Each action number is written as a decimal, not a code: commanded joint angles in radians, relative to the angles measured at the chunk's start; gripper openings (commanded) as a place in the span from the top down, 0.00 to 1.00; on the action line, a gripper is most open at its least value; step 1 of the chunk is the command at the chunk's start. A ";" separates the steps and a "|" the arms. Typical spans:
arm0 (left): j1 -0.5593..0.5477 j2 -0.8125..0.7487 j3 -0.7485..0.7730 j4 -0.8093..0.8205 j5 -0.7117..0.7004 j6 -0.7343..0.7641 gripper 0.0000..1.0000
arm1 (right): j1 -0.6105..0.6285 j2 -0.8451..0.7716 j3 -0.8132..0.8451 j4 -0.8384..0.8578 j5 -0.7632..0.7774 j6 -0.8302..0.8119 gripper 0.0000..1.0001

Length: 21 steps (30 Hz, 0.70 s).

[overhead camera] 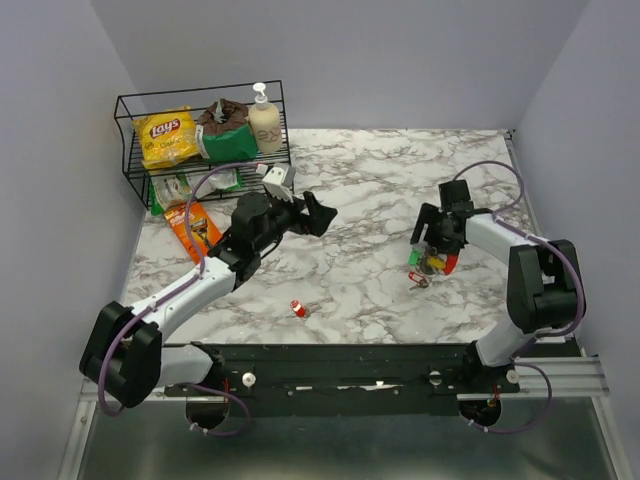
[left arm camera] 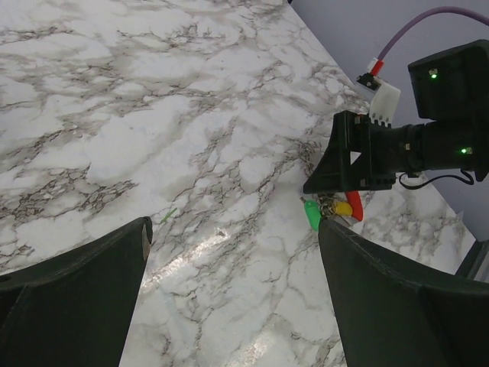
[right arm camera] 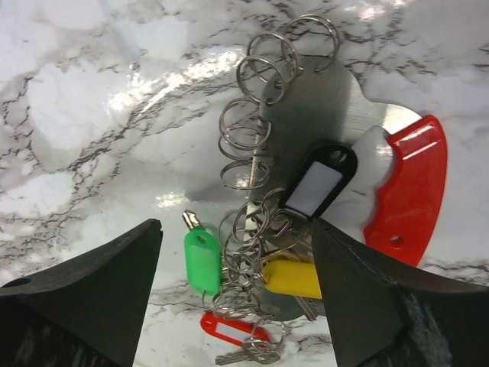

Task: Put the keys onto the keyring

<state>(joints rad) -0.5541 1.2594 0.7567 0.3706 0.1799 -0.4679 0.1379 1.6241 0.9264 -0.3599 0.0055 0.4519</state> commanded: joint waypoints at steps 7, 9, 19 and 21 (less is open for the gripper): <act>-0.003 -0.114 -0.026 0.014 -0.022 0.026 0.01 | 0.081 0.111 0.129 -0.126 -0.142 -0.045 0.32; -0.004 -0.133 -0.034 0.008 -0.031 0.028 0.01 | 0.100 0.132 0.146 -0.135 -0.165 -0.050 0.37; -0.004 -0.153 -0.037 -0.032 -0.091 0.021 0.01 | 0.281 0.175 0.212 -0.183 -0.263 -0.081 0.42; -0.003 -0.141 -0.027 -0.050 -0.091 0.021 0.01 | 0.285 0.157 0.219 -0.180 -0.277 -0.073 0.41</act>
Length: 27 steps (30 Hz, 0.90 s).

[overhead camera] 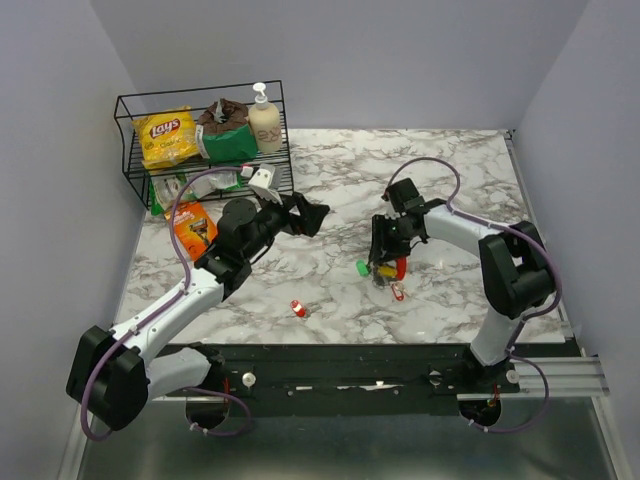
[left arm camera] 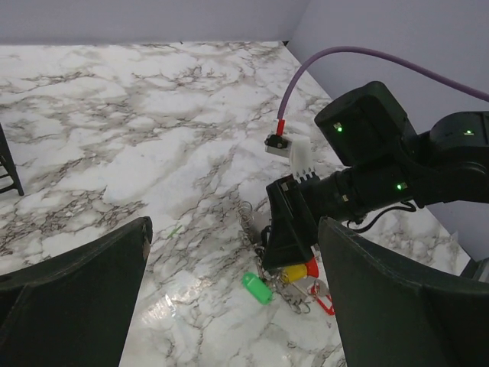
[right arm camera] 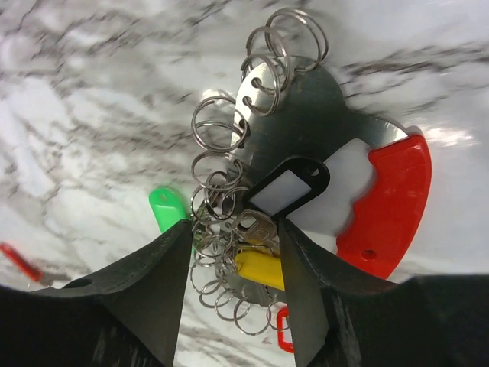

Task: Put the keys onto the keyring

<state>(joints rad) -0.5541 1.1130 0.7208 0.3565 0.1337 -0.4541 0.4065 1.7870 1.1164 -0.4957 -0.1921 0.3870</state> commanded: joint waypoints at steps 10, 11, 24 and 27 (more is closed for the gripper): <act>-0.003 0.159 0.121 -0.148 -0.054 -0.069 0.01 | 0.017 -0.264 0.039 0.054 -0.084 0.010 0.29; -0.003 0.181 0.138 -0.163 -0.039 -0.070 0.01 | 0.017 -0.276 0.024 0.063 -0.076 0.012 0.29; 0.002 0.511 0.335 -0.199 0.259 -0.106 0.04 | -0.043 -0.311 -0.084 0.100 -0.023 0.016 0.25; 0.002 0.577 0.345 -0.145 0.309 -0.158 0.04 | -0.089 -0.316 -0.115 0.124 -0.064 0.021 0.25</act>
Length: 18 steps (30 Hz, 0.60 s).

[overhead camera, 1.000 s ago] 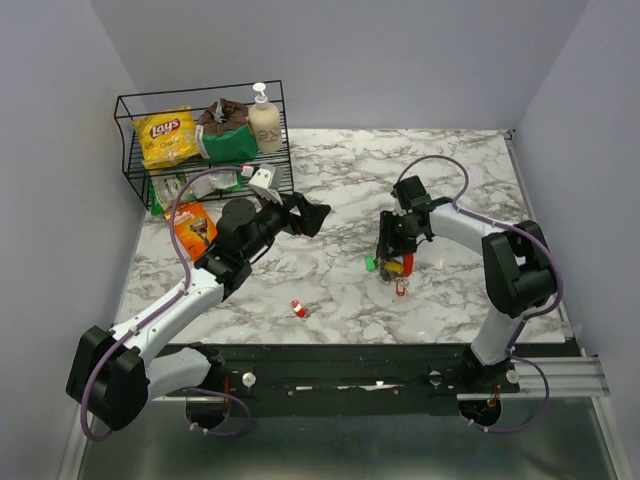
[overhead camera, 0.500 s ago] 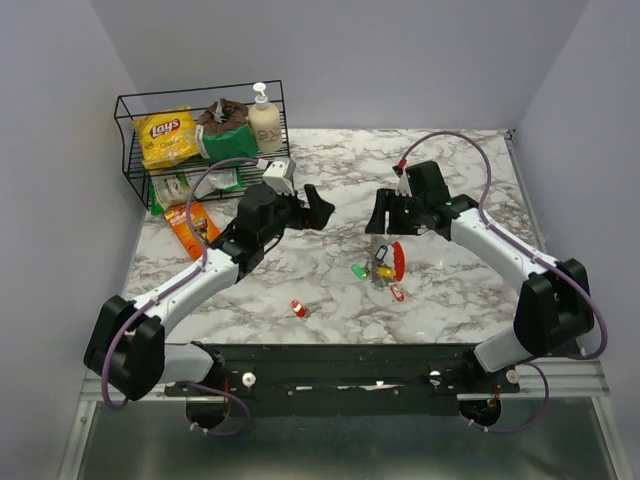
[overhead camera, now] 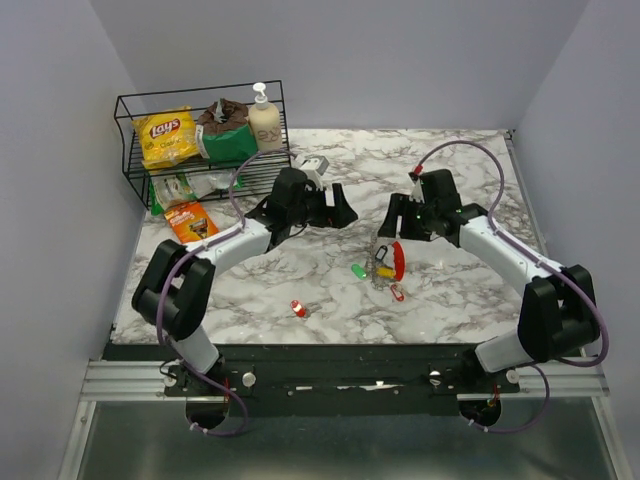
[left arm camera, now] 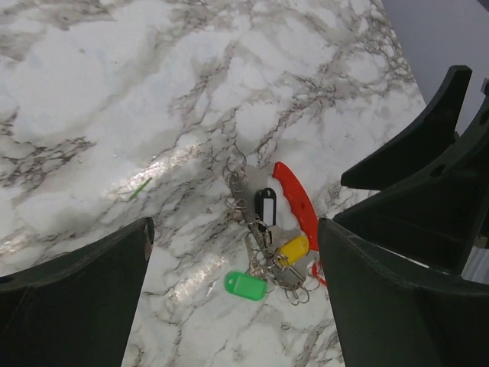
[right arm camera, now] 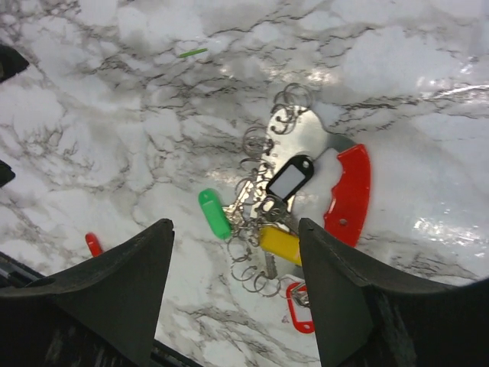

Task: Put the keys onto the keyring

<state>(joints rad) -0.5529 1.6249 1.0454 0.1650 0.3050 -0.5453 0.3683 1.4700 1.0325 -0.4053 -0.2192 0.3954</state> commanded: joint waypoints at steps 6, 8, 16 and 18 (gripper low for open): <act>-0.004 0.171 0.053 0.078 0.183 -0.159 0.07 | -0.137 0.001 -0.068 0.059 -0.114 0.025 0.25; -0.008 0.211 0.090 0.045 0.184 -0.160 0.07 | -0.173 0.006 -0.087 0.085 -0.164 0.033 0.25; -0.047 0.320 0.194 -0.053 0.177 -0.151 0.18 | -0.200 0.018 -0.098 0.098 -0.177 0.030 0.25; -0.050 0.334 0.202 -0.067 0.175 -0.153 0.22 | -0.201 0.021 -0.097 0.097 -0.175 0.028 0.25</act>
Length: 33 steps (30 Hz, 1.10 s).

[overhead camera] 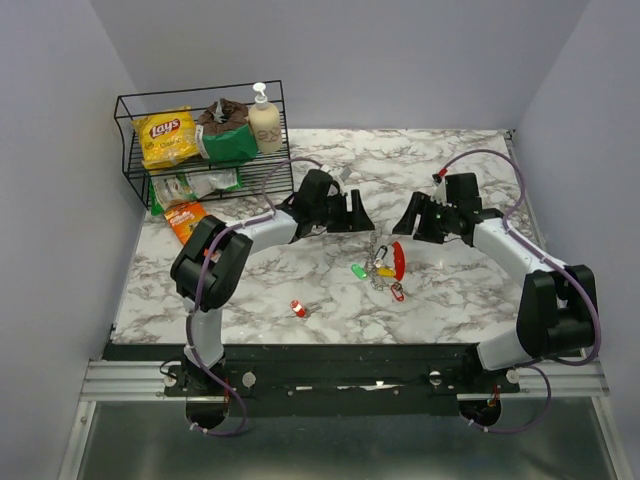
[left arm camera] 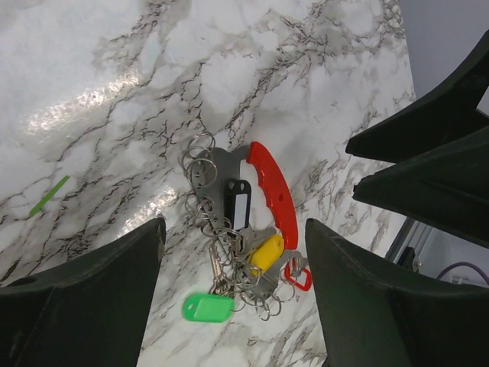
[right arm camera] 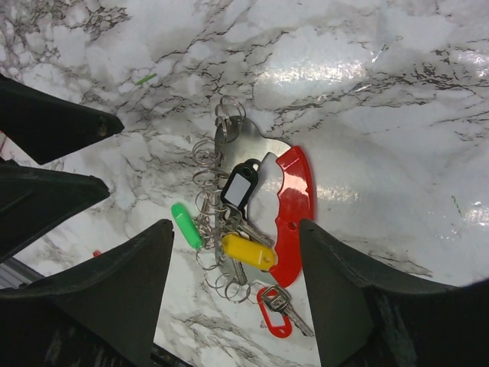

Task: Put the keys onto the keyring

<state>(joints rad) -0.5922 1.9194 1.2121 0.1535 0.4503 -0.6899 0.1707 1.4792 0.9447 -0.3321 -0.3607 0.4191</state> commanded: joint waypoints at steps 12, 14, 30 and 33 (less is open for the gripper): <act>-0.046 0.095 0.087 -0.230 -0.028 0.055 0.32 | -0.005 0.046 -0.004 0.027 -0.081 -0.012 0.25; -0.050 0.086 0.066 -0.235 -0.036 0.062 0.32 | -0.004 0.053 -0.006 0.028 -0.101 -0.019 0.27; -0.001 0.003 -0.016 -0.226 -0.064 0.050 0.25 | 0.219 0.062 0.054 -0.041 0.192 -0.138 0.37; 0.026 -0.016 -0.052 -0.203 -0.049 0.041 0.25 | 0.251 0.078 0.069 -0.042 0.213 -0.141 0.40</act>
<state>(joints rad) -0.5983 1.9583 1.2018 -0.0509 0.4107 -0.6514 0.3897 1.5318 0.9722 -0.3485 -0.2310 0.3119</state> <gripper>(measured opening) 0.745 0.617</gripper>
